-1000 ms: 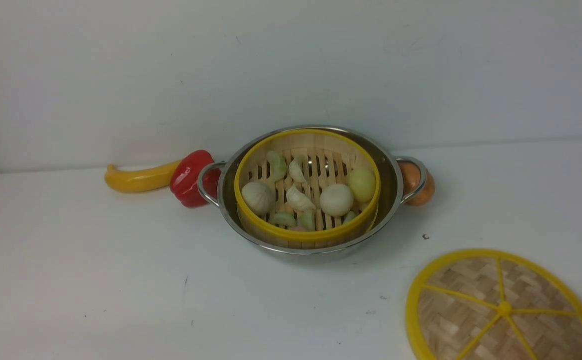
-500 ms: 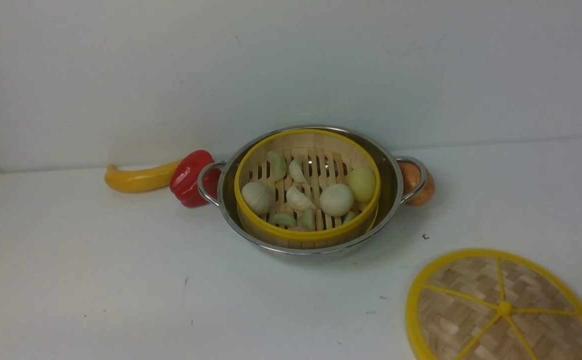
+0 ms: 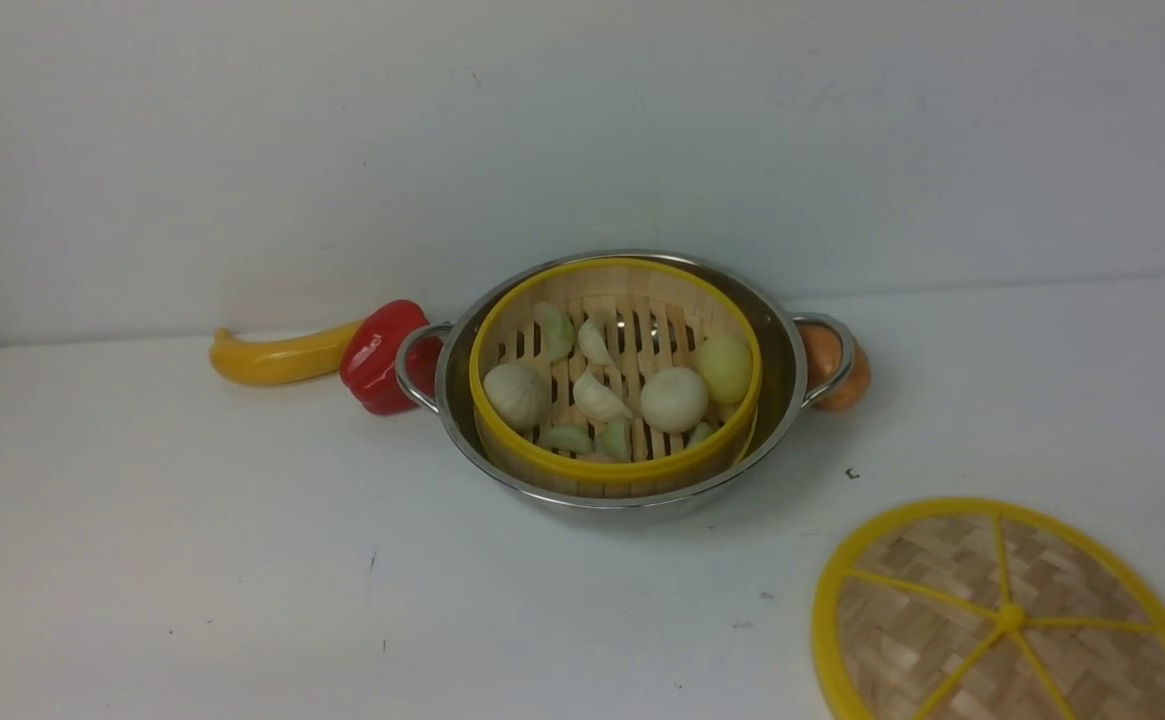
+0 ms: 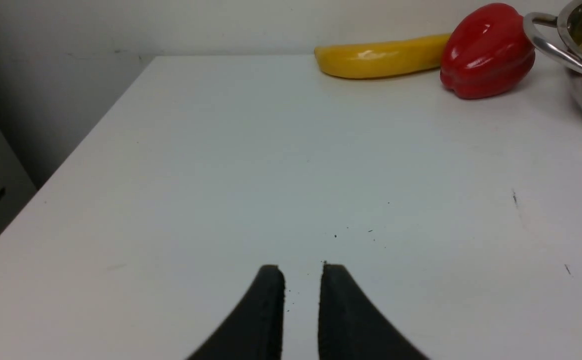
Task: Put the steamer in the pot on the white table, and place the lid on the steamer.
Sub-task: 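Move the gripper down to the bamboo steamer lid and grasp its center knob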
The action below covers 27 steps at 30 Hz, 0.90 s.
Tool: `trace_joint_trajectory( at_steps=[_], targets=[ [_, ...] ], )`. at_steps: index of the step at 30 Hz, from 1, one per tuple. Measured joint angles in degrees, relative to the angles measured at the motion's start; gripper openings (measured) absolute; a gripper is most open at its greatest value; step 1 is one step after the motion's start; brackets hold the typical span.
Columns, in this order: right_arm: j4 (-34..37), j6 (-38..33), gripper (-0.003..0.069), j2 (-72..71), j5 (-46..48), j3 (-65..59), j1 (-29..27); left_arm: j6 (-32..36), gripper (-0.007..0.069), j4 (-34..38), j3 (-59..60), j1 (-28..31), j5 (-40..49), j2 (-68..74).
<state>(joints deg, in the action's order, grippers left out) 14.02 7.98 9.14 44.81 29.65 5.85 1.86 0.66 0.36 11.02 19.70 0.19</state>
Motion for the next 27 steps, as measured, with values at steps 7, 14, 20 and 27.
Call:
trace_joint_trajectory(
  at_steps=[7,14,20,27],
  targets=[
    [8.00,-10.19,0.0244,12.69,3.53,1.94,0.00,0.00,0.0116,0.00,0.00,0.00,0.00,0.00],
    [7.18,-35.92,0.0244,39.54,13.42,9.99,0.00,0.00,0.0123,0.00,0.00,0.00,0.00,0.00],
    [8.25,-47.08,0.0244,57.92,8.16,16.19,0.00,0.00,0.0125,0.00,0.00,0.00,0.00,0.00],
    [8.46,-46.00,0.0244,74.19,5.99,20.49,0.00,0.00,0.0137,0.00,0.00,0.00,0.00,0.00]
  ],
)
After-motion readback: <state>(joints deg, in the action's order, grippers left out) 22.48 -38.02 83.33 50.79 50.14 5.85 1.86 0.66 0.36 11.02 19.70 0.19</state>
